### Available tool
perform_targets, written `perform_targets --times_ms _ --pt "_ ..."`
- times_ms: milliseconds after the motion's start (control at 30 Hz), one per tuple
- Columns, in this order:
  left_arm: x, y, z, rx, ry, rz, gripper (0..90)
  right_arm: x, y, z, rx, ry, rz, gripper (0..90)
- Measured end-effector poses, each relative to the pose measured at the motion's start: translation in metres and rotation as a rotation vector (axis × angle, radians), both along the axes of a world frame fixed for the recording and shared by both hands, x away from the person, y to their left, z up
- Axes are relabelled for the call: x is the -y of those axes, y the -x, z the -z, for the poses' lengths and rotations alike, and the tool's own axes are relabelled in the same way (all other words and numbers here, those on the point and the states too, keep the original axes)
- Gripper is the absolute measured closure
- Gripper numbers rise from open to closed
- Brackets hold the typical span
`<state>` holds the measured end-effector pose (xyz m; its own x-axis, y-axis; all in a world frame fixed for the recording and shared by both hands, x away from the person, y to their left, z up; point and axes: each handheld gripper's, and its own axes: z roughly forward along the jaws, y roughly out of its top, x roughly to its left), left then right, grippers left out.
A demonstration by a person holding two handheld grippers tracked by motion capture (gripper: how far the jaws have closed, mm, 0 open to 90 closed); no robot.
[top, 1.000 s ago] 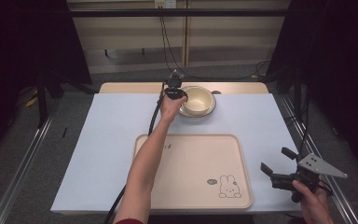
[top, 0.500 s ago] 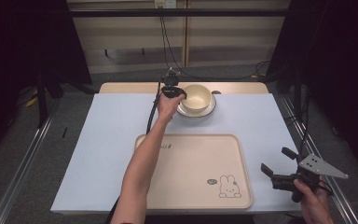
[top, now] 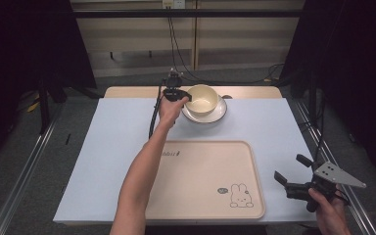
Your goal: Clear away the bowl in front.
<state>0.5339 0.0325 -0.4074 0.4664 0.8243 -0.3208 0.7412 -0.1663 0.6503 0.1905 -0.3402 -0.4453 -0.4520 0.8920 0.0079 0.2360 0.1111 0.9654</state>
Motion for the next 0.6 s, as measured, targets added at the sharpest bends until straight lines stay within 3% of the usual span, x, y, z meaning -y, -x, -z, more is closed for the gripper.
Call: perform_targets --times_ms 233,600 --pt "-0.004 0.009 -0.011 0.015 0.02 0.022 83.1 -0.001 0.001 -0.001 -0.008 -0.007 0.0 1.0" --pt "-0.009 0.033 -0.022 0.031 0.008 0.089 83.1 -0.002 0.0 -0.001 0.005 -0.002 -0.004 1.0"
